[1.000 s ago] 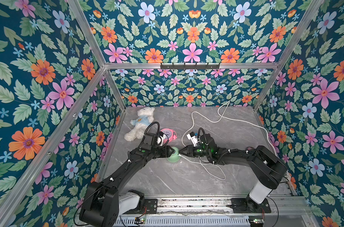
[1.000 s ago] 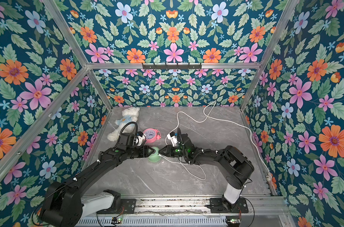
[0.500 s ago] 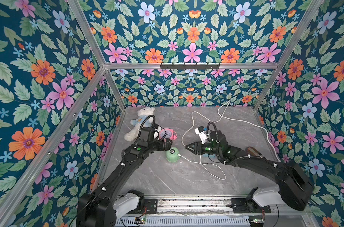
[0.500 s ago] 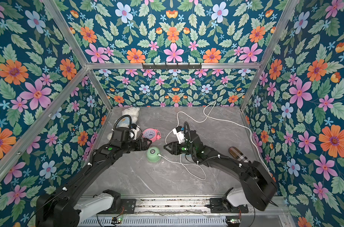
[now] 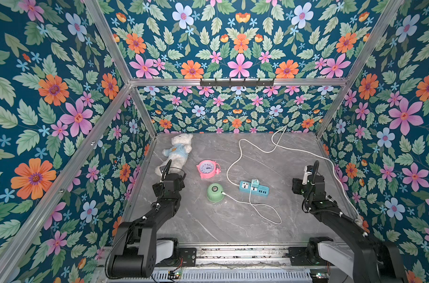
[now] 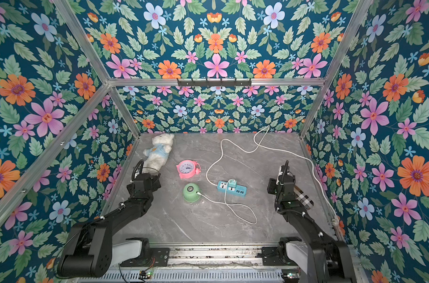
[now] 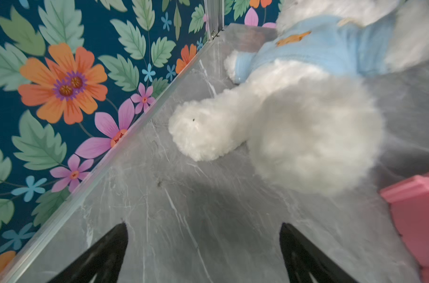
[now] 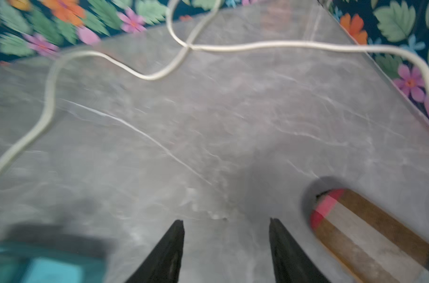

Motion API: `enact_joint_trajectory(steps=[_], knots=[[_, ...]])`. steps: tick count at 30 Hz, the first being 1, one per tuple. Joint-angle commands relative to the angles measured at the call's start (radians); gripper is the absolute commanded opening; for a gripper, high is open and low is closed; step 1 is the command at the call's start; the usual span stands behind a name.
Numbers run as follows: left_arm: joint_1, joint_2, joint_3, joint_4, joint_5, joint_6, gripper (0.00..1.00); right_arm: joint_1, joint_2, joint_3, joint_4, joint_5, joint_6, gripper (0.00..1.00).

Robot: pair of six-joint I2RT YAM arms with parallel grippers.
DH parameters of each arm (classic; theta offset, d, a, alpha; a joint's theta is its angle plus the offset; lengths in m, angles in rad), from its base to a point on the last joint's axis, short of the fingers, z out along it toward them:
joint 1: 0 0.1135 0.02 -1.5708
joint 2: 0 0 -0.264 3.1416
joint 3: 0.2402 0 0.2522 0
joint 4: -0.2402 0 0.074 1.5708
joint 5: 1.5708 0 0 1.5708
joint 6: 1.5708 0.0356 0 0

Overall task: Charge the cordless meat grinders
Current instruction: Reset both arms

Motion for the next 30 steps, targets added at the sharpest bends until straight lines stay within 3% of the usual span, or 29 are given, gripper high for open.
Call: enact_joint_trajectory(steps=[1,2,4,6,7,8,9,10,11,14,16,18,26,28,29,30], knots=[[0.041,0.076,-0.047,0.363,0.104,0.061,0.99,-0.020,0.124,0.033,0.275,-0.008,-0.106,0.58],[0.044,0.088,-0.043,0.392,0.146,0.080,0.99,-0.021,0.176,0.013,0.424,-0.047,-0.144,0.59],[0.048,0.131,-0.097,0.621,0.150,0.080,0.99,-0.047,0.280,0.027,0.501,-0.101,-0.135,0.58],[0.051,0.189,-0.102,0.693,0.150,0.080,0.99,-0.087,0.255,-0.026,0.544,-0.161,-0.109,0.59],[0.053,0.229,-0.107,0.741,0.150,0.080,0.99,-0.101,0.282,-0.085,0.686,-0.176,-0.098,0.60],[0.054,0.285,-0.129,0.824,0.294,0.146,0.99,-0.106,0.334,-0.126,0.854,-0.198,-0.102,0.60],[0.052,0.344,-0.144,0.944,0.318,0.177,0.99,-0.105,0.326,-0.133,0.841,-0.220,-0.112,0.60],[0.054,0.342,-0.139,0.945,0.311,0.174,0.99,-0.106,0.286,-0.113,0.732,-0.232,-0.121,0.60],[0.053,0.297,-0.105,0.787,0.256,0.143,0.99,-0.106,0.293,-0.094,0.706,-0.230,-0.119,0.59],[0.026,0.328,-0.098,0.830,0.172,0.158,0.99,-0.108,0.290,-0.050,0.609,-0.199,-0.099,0.60],[0.023,0.321,-0.083,0.782,0.186,0.163,0.99,-0.113,0.317,-0.064,0.692,-0.196,-0.091,0.62],[0.012,0.322,-0.092,0.810,0.183,0.179,0.99,-0.116,0.292,-0.056,0.627,-0.201,-0.089,0.62],[0.025,0.327,-0.063,0.757,0.220,0.167,0.99,-0.117,0.307,-0.061,0.664,-0.198,-0.086,0.65],[0.025,0.327,-0.067,0.761,0.220,0.169,0.99,-0.117,0.306,-0.061,0.665,-0.199,-0.086,0.69],[0.026,0.327,-0.072,0.771,0.219,0.171,0.99,-0.117,0.308,-0.062,0.667,-0.197,-0.086,0.81],[0.024,0.324,-0.083,0.794,0.217,0.176,0.99,-0.117,0.307,-0.061,0.667,-0.197,-0.086,0.99]])
